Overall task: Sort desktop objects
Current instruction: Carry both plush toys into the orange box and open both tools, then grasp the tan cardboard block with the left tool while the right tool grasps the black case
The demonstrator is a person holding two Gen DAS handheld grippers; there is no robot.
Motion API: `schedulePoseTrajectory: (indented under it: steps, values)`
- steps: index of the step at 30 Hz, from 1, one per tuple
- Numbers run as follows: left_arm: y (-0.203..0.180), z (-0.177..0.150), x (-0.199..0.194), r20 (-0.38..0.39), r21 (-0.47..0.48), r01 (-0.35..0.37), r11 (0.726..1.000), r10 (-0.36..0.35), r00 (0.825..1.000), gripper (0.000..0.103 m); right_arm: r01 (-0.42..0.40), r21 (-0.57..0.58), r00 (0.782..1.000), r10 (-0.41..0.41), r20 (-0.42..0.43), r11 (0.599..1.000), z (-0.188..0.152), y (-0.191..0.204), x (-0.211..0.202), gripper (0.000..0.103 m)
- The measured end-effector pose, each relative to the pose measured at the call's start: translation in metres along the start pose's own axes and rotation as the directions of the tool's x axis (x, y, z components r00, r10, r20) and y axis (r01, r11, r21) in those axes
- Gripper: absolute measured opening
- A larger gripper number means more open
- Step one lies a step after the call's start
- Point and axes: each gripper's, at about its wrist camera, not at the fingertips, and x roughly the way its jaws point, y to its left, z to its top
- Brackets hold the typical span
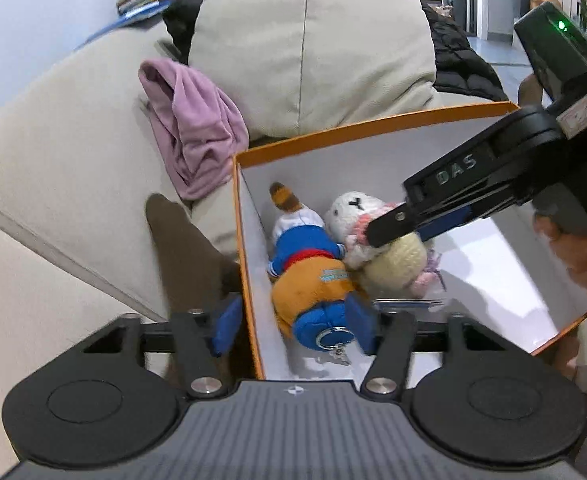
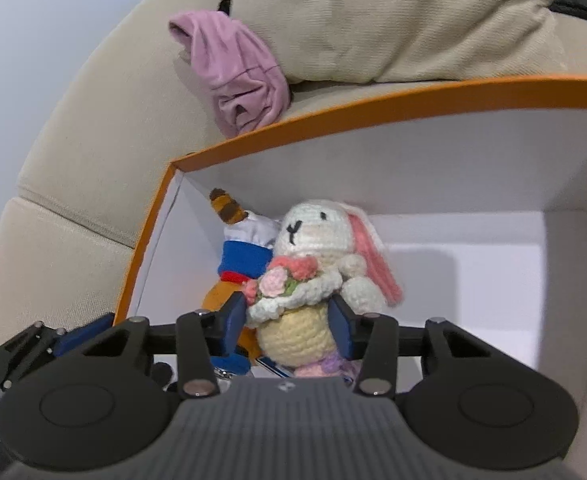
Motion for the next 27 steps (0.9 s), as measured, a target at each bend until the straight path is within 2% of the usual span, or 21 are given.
schedulePoseTrajectory:
  steps: [6,10,15,18,20,23,25,27]
  values:
    - [0.004,-0.002,-0.004,0.001,-0.029,0.005,1.0,-0.005,1.0,0.059,0.023,-0.06,0.999,-0.021,0.032,0.998,-0.001,0.006,-0.002,0.051]
    - [0.004,-0.005,-0.029,0.04,-0.036,-0.028,0.999,0.029,0.999,0.059,0.056,-0.128,0.992,-0.04,0.122,0.99,-0.008,0.018,-0.029,0.053]
    - [0.002,-0.021,-0.074,0.072,-0.07,-0.002,0.998,0.007,0.997,0.059,0.051,-0.213,0.958,0.012,0.286,0.976,-0.044,0.041,-0.082,0.054]
    - [-0.007,-0.039,-0.099,0.067,-0.088,0.061,0.994,-0.055,0.996,0.059,0.034,-0.265,0.932,0.065,0.357,0.964,-0.079,0.048,-0.108,0.054]
    - [-0.014,-0.052,-0.112,0.061,-0.106,0.118,0.987,-0.112,0.992,0.059,0.068,-0.283,0.927,0.044,0.372,0.957,-0.103,0.05,-0.122,0.058]
    - [-0.028,-0.075,-0.127,0.038,-0.132,0.199,0.971,-0.195,0.98,0.061,0.138,-0.287,0.933,-0.027,0.358,0.948,-0.138,0.047,-0.136,0.058]
    - [-0.038,-0.09,-0.133,0.021,-0.142,0.219,0.965,-0.218,0.976,0.064,0.163,-0.271,0.942,-0.068,0.329,0.949,-0.162,0.039,-0.143,0.058]
    - [-0.043,-0.106,-0.134,-0.004,-0.166,0.223,0.96,-0.227,0.974,0.07,0.155,-0.248,0.956,-0.081,0.283,0.956,-0.18,0.03,-0.147,0.058]
